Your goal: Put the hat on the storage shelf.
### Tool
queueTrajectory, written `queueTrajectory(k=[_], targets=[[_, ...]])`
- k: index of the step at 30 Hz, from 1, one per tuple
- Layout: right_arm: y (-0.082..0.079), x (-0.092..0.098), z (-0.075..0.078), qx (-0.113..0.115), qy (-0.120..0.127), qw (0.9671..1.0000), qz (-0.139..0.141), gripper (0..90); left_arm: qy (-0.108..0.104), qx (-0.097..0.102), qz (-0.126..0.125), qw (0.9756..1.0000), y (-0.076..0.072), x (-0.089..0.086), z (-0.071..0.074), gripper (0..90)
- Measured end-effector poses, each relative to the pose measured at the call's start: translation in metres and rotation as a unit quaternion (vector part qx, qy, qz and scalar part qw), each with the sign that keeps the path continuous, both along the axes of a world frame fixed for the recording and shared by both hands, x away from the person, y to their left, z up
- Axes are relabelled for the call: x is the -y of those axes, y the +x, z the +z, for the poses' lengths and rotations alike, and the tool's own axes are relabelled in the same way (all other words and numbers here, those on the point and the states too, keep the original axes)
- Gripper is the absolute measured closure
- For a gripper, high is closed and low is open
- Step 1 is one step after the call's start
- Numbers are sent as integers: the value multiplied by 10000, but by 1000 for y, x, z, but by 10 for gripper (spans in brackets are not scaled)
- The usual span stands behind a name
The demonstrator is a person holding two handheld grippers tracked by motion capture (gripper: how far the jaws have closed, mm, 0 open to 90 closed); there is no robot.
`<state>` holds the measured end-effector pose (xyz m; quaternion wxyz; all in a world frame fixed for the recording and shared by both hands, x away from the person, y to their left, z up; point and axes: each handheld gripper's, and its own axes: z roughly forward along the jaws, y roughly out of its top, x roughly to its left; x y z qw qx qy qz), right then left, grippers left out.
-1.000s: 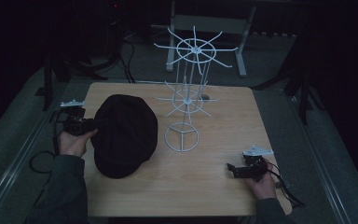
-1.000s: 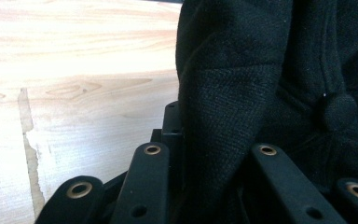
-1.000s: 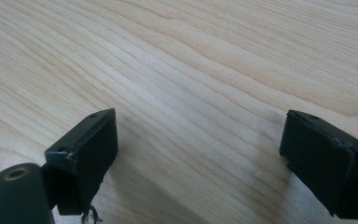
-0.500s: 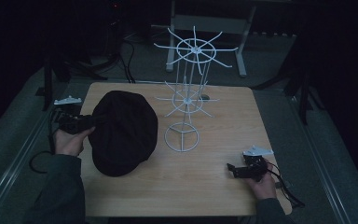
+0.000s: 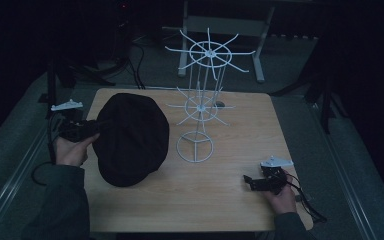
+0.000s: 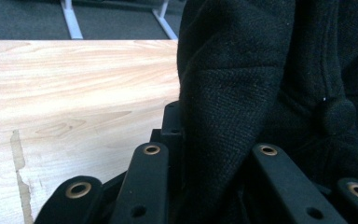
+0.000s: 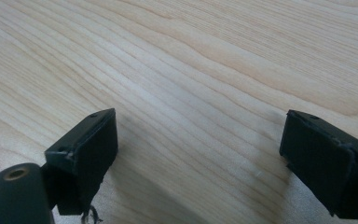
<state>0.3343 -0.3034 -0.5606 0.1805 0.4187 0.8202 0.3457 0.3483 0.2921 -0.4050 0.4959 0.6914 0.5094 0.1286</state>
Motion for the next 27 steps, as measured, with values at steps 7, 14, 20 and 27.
queueTrajectory(k=[7,14,20,27], targets=[[0,0,0,-6,2,10000,0,111,-65,106,-46,9999,-2,0,6,766],[0,0,0,-5,1,10000,-2,111,-135,177,-70,9997,-3,0,10,765],[0,0,0,-5,-3,10000,0,111,-181,255,-104,9995,-4,0,15,762],[0,0,0,-1,-5,10000,4,112,-230,318,-115,9992,-6,1,18,763]])
